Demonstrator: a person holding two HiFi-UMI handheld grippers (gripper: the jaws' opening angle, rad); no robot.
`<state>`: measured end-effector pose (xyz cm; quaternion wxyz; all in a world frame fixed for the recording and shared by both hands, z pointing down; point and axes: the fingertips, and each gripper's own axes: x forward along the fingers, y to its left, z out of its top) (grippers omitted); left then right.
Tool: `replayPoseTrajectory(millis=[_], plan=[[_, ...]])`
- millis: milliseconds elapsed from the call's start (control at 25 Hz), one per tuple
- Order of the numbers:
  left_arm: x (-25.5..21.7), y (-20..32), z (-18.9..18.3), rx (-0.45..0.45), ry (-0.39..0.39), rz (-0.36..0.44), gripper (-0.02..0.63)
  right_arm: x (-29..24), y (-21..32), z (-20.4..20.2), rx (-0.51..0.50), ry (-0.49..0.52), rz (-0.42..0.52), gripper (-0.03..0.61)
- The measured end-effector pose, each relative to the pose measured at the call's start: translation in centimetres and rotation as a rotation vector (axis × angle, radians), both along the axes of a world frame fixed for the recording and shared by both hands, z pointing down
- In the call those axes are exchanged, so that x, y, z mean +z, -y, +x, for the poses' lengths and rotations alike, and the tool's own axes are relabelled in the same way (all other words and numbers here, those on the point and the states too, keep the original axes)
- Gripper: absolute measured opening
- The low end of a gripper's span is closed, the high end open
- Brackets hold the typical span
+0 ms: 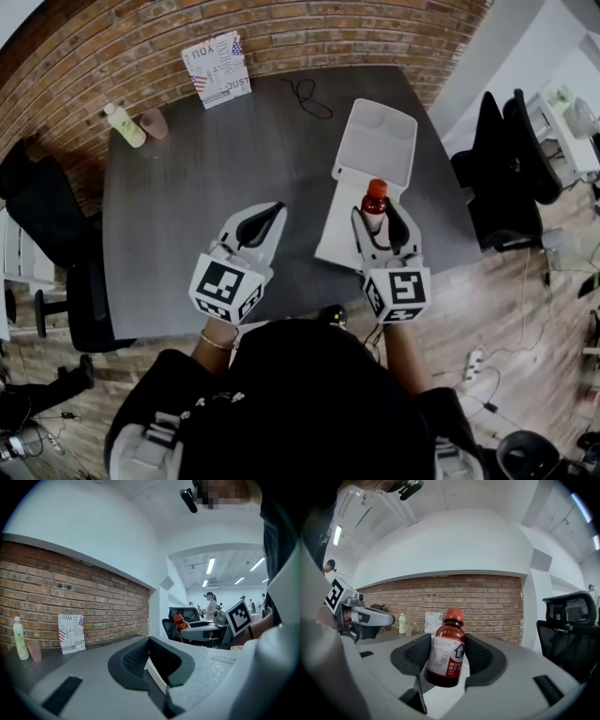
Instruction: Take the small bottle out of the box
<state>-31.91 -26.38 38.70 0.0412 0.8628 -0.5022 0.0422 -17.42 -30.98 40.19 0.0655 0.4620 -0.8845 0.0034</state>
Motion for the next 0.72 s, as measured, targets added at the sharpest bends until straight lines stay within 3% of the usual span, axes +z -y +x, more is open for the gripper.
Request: replayPoseTrajectory(millis=[720], plan=[[0.4, -0.6, 1.9, 0.039, 0.021, -0.009, -0.002, -0.3, -1.5, 1.0, 0.003, -0.009, 0.024, 0.227]])
